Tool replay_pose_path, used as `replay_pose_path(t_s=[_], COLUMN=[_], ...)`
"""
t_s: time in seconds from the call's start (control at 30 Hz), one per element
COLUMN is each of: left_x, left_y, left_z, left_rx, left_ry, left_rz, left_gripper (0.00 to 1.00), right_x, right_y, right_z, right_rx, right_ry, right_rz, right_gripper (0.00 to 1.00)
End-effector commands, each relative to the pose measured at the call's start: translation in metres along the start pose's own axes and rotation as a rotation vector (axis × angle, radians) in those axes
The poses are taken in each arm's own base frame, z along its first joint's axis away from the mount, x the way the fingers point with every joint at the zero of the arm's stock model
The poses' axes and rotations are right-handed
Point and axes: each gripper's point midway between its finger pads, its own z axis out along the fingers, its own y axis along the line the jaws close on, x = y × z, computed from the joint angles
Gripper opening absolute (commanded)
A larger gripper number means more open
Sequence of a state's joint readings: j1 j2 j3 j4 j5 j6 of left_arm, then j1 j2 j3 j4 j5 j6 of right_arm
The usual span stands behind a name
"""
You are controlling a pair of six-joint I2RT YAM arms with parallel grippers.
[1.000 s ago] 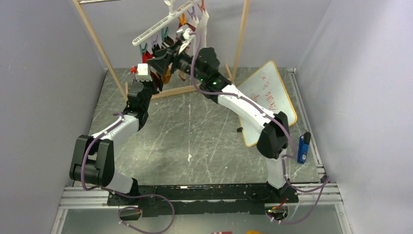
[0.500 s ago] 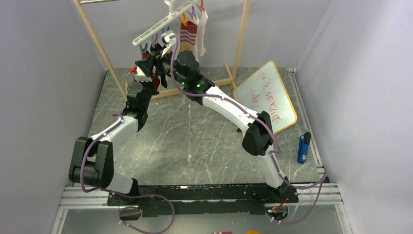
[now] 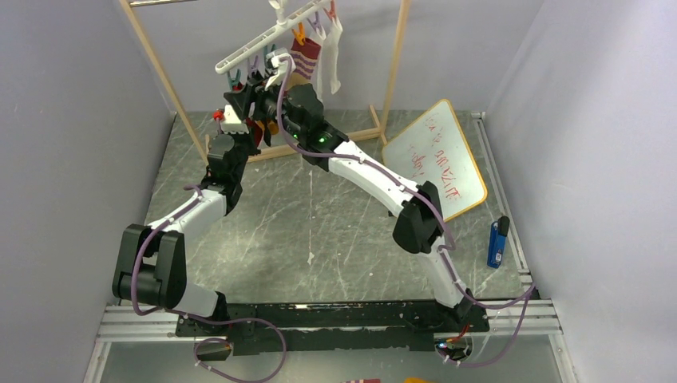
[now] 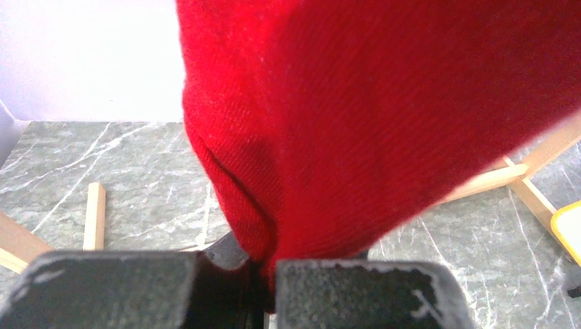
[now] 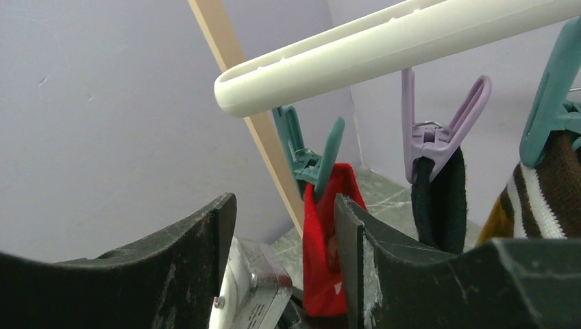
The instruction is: Remove the socks clipped to the hanger
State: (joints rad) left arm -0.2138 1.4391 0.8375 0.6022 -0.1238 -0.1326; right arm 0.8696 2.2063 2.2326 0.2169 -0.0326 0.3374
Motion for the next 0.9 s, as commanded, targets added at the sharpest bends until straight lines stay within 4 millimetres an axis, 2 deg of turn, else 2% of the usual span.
replay_pose_path(t_s=[0.0,0.2,0.63,0.87], left_x=[-0.024,-0.024,-0.02,-0.019], left_y=[-0.008,-0.008,-0.007,-0.009], left_z=[-0.002,-0.004,-0.006,-0.006], left_rx=[0.033,0.032,0.035,0.041], left_ry=[-0.065,-0.064,-0.057,-0.056], left_rz=[-0.001,0.002,0.006,0.005], left_gripper=[0.05,0.05,0.05,0.05], right_x=[-0.037,-0.039,-0.049,-0.058], right_y=[0.01,0.008,-0.003,-0.001], right_z=[0.007,0.014,0.02,0.024], right_rx=[-0.026,-0.014,0.068,0.058], right_ry=[-0.124,-0.17,-0.27,-0.31], right_rz=[0.009,0.025,0.008,0.022], right_gripper=[0.59,0.55,0.57,0.57])
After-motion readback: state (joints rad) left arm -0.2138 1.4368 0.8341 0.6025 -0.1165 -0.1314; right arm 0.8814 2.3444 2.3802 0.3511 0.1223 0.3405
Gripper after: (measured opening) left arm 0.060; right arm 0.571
